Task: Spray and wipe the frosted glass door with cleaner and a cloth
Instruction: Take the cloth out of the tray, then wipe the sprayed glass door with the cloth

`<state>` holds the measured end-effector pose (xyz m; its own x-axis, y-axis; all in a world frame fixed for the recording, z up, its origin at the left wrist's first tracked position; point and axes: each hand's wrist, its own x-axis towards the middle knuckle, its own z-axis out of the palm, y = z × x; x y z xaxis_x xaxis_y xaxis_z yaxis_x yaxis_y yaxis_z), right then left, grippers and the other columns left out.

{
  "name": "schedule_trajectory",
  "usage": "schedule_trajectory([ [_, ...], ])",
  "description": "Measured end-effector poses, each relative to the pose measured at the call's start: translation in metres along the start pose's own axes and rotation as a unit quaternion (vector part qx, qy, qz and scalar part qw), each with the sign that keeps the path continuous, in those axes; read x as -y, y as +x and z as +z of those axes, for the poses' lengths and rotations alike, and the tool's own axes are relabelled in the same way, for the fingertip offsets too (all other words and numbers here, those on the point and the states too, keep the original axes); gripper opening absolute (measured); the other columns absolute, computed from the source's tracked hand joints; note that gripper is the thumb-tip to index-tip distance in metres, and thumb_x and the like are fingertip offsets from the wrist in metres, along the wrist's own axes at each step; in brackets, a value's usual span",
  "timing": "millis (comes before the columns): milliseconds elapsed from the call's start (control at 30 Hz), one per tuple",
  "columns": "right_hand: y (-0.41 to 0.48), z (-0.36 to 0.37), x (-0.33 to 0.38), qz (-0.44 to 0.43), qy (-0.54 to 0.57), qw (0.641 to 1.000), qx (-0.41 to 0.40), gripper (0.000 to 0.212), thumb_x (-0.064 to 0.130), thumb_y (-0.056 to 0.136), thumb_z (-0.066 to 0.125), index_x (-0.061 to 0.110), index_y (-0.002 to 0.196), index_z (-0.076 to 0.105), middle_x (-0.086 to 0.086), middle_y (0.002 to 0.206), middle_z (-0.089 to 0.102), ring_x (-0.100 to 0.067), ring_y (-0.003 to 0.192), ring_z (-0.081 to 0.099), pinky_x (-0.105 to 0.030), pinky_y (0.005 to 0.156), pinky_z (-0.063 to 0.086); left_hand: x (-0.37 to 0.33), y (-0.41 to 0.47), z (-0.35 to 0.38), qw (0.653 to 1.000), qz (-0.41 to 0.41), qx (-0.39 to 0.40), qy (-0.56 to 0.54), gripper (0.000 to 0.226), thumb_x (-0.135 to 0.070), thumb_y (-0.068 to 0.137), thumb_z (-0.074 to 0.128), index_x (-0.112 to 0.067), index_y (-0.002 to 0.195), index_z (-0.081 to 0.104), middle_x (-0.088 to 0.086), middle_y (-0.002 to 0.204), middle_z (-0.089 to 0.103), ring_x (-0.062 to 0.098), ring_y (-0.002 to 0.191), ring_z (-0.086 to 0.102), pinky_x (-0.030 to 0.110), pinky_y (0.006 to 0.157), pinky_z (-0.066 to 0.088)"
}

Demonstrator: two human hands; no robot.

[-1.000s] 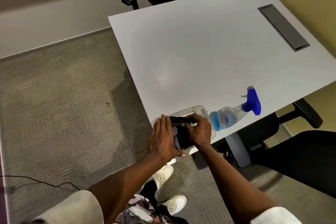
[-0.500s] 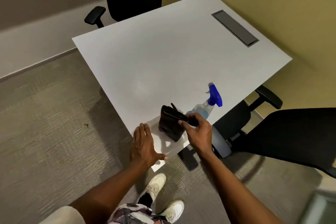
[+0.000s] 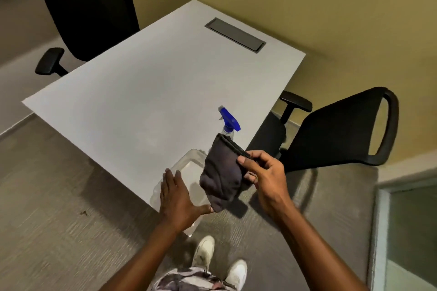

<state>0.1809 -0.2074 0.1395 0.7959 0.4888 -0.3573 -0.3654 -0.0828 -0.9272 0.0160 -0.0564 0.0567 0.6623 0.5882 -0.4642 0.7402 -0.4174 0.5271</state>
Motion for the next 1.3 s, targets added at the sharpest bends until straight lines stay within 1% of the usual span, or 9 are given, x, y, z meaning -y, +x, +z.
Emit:
schedule_trajectory([
  [167,-0.023,-0.043,0.017,0.014,0.078,0.992,-0.095,0.019,0.017,0.097,0.075,0.0,0.106,0.074,-0.006,0.092,0.078,-0.02,0.083,0.072,-0.036,0.071,0.057,-0.041,0.007,-0.023,0.957,0.24,0.159,-0.041,0.149,-0.065,0.068,0.098,-0.049,0.172,-0.006,-0.021,0.188,-0.005,0.012,0.175,0.007,0.042,0.142,0.021],
  [300,-0.049,-0.084,0.025,0.021,0.111,0.985,-0.131,0.012,0.017,0.101,0.071,0.006,0.105,0.076,-0.004,0.087,0.078,-0.014,0.076,0.075,-0.028,0.061,0.064,-0.097,0.011,-0.023,0.917,0.298,0.224,-0.139,0.118,-0.068,0.067,0.099,-0.085,0.149,0.017,-0.072,0.144,0.03,-0.041,0.134,0.036,-0.008,0.1,0.04],
  [433,-0.084,-0.124,0.029,-0.002,0.122,0.975,-0.188,0.007,0.017,0.1,0.072,0.013,0.098,0.077,-0.003,0.09,0.078,-0.013,0.076,0.075,-0.028,0.059,0.063,-0.159,0.009,0.001,0.896,0.334,0.231,-0.178,0.09,-0.07,0.072,0.095,-0.055,0.151,0.052,-0.038,0.145,0.065,-0.014,0.135,0.062,0.012,0.104,0.056],
  [633,-0.159,-0.191,0.023,-0.047,0.158,0.922,-0.351,0.018,0.019,0.103,0.072,0.007,0.116,0.074,-0.003,0.098,0.083,-0.016,0.085,0.079,-0.033,0.07,0.064,-0.243,-0.03,0.073,0.874,0.314,0.31,-0.205,0.038,-0.013,0.086,0.095,-0.009,0.12,0.077,0.006,0.108,0.088,0.015,0.101,0.084,0.03,0.088,0.068],
  [833,-0.257,-0.246,-0.006,-0.093,0.067,0.869,-0.481,0.041,0.024,0.097,0.08,0.028,0.135,0.065,0.02,0.098,0.084,-0.001,0.096,0.081,-0.017,0.08,0.066,-0.306,-0.103,0.153,0.855,0.277,0.383,-0.214,0.028,-0.003,0.085,0.093,-0.011,0.106,0.078,0.001,0.095,0.089,0.01,0.086,0.083,0.026,0.077,0.068],
  [967,-0.322,-0.274,-0.036,-0.08,0.021,0.851,-0.519,0.066,0.016,0.086,0.092,0.036,0.14,0.06,0.017,0.102,0.083,-0.001,0.098,0.079,-0.017,0.083,0.064,-0.338,-0.169,0.196,0.823,0.261,0.448,-0.233,0.037,-0.01,0.077,0.096,-0.002,0.108,0.077,0.017,0.101,0.088,0.02,0.088,0.082,0.034,0.079,0.069],
  [1067,-0.365,-0.295,-0.05,-0.081,0.052,0.819,-0.566,0.056,0.014,0.083,0.094,0.029,0.131,0.07,0.012,0.11,0.085,-0.01,0.104,0.081,-0.026,0.086,0.067,-0.352,-0.225,0.227,0.803,0.253,0.492,-0.222,0.058,-0.021,0.066,0.098,0.004,0.113,0.075,0.026,0.111,0.085,0.03,0.096,0.081,0.049,0.094,0.067],
  [1133,-0.398,-0.31,-0.059,-0.082,0.07,0.791,-0.602,0.045,0.012,0.084,0.093,0.027,0.123,0.075,0.01,0.11,0.085,-0.017,0.104,0.08,-0.034,0.092,0.068,-0.358,-0.261,0.255,0.795,0.262,0.508,-0.203,0.044,-0.009,0.074,0.097,0.002,0.111,0.075,0.025,0.109,0.086,0.03,0.095,0.081,0.05,0.095,0.066],
  [1300,-0.481,-0.336,-0.075,-0.089,0.06,0.737,-0.667,0.045,0.003,0.089,0.087,0.025,0.126,0.073,0.005,0.111,0.084,-0.015,0.105,0.078,-0.033,0.092,0.067,-0.362,-0.342,0.316,0.772,0.31,0.533,-0.156,0.031,0.003,0.083,0.092,-0.004,0.108,0.076,0.008,0.097,0.09,0.016,0.084,0.086,0.027,0.072,0.068],
])
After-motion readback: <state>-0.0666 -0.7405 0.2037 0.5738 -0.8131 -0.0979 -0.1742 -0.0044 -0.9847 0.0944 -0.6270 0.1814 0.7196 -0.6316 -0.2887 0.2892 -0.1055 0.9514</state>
